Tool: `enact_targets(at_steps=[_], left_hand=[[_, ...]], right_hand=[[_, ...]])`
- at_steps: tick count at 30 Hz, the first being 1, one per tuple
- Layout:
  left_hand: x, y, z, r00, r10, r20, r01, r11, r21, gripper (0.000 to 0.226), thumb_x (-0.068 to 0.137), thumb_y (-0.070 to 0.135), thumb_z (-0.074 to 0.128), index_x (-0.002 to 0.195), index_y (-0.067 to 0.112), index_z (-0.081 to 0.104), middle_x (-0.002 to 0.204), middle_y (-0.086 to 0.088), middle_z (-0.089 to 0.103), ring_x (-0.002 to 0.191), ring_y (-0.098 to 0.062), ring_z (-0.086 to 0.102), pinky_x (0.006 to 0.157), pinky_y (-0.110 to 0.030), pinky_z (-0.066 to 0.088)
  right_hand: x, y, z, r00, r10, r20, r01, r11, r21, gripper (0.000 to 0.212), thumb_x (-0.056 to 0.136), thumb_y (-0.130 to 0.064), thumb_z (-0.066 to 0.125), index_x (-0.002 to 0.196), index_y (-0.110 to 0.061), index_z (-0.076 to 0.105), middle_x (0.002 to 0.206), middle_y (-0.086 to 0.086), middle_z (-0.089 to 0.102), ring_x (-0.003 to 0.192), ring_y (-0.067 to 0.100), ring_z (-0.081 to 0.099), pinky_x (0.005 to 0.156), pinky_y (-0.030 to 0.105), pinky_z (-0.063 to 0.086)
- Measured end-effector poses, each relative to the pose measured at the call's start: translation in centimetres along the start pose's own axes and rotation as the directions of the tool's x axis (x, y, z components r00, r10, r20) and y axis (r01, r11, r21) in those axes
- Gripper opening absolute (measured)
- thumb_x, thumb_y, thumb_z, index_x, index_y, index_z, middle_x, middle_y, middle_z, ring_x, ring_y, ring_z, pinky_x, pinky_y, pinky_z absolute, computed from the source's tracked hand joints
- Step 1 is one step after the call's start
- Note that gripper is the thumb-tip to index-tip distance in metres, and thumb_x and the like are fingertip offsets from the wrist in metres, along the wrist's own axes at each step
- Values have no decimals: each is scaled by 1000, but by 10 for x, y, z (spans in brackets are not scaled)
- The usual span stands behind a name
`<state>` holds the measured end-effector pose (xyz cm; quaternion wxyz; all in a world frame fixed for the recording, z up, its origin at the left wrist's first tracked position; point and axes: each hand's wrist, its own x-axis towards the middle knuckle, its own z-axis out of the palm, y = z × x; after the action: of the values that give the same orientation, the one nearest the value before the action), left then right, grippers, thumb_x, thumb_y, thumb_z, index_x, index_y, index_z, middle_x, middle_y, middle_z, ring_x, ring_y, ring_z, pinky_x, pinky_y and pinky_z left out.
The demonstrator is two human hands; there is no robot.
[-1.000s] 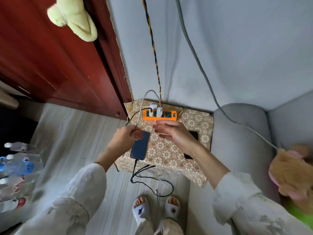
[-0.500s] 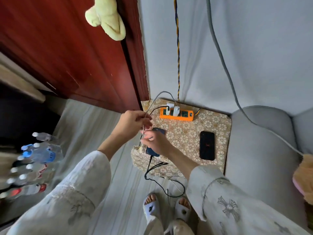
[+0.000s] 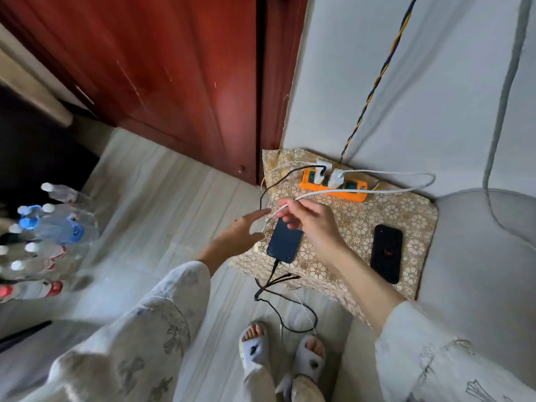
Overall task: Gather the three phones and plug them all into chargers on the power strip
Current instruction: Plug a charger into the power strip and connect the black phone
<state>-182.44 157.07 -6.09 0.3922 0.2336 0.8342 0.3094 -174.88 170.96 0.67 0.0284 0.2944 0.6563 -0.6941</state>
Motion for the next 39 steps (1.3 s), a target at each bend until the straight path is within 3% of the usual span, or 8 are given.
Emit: enact_targets(at_steps=[4, 13, 17, 25, 29, 34, 37, 39], left_hand=[[34, -28, 24, 1000, -7, -1, 7, 999, -37, 25, 90, 13, 51, 113, 8, 59, 117, -10, 62, 99, -23, 56, 74, -16, 33], [30, -108, -5, 839, -219, -498, 184, 976, -118, 19, 91, 13, 47, 83, 8, 64, 77, -10, 68, 68, -18, 58, 62, -23, 36], [9, -84, -36, 844, -229, -485, 102, 956, -274, 19, 91, 11, 46, 82, 7, 62, 57, -4, 59, 43, -6, 61, 51, -19, 52], [-36, 40, -102, 942, -239, -236, -69, 550, -832, 21, 93, 15, 47, 79, 5, 59, 60, -7, 62, 58, -25, 70, 60, -35, 60], [-50, 92, -124, 972, -117, -206, -123, 495, -860, 21, 93, 17, 46, 82, 3, 57, 63, -7, 64, 64, -25, 70, 62, -35, 60], [-61, 127, -159, 926, -125, -356, -289, 373, -882, 23, 94, 16, 44, 82, 4, 59, 61, -3, 70, 66, -21, 71, 65, -33, 60], [-69, 137, -150, 917, -151, -368, -277, 423, -863, 26, 97, 21, 37, 94, 6, 58, 84, -9, 72, 84, -22, 70, 82, -35, 56], [-80, 137, -121, 952, -112, -283, -154, 626, -764, 26, 97, 17, 36, 111, 7, 56, 111, -10, 65, 103, -21, 62, 95, -34, 47]], right_hand=[[19, 6, 1, 999, 43, 5, -43, 993, 114, 20, 93, -18, 48, 93, -11, 67, 77, 4, 65, 76, 13, 59, 66, 24, 47], [41, 44, 18, 983, 172, -59, -161, 974, 162, 21, 93, -22, 47, 103, -15, 64, 83, 4, 65, 75, 11, 58, 63, 25, 50], [45, 43, 33, 967, 248, -49, -228, 939, 258, 29, 93, -21, 48, 116, -6, 57, 93, 7, 64, 80, 14, 58, 63, 25, 50], [-1, 32, 66, 951, 213, 225, -147, 949, -279, 44, 92, -19, 48, 136, -18, 40, 138, 6, 49, 110, 8, 51, 89, 24, 42], [-13, 3, 72, 981, 67, 184, 12, 919, -394, 30, 91, -25, 45, 117, -17, 60, 85, 15, 70, 80, 29, 63, 76, 35, 47], [-30, -30, 28, 997, 9, 79, 26, 900, -435, 29, 91, -22, 50, 85, -1, 69, 69, 7, 66, 61, 21, 59, 62, 35, 47], [-47, -61, -10, 1000, 8, -21, -11, 990, -142, 15, 90, -16, 54, 89, -10, 68, 96, 14, 71, 80, 16, 70, 80, 34, 57], [-58, -86, -30, 998, -56, -27, 56, 998, 6, 13, 88, -13, 54, 92, -13, 66, 99, 18, 69, 77, 13, 71, 72, 26, 58]])
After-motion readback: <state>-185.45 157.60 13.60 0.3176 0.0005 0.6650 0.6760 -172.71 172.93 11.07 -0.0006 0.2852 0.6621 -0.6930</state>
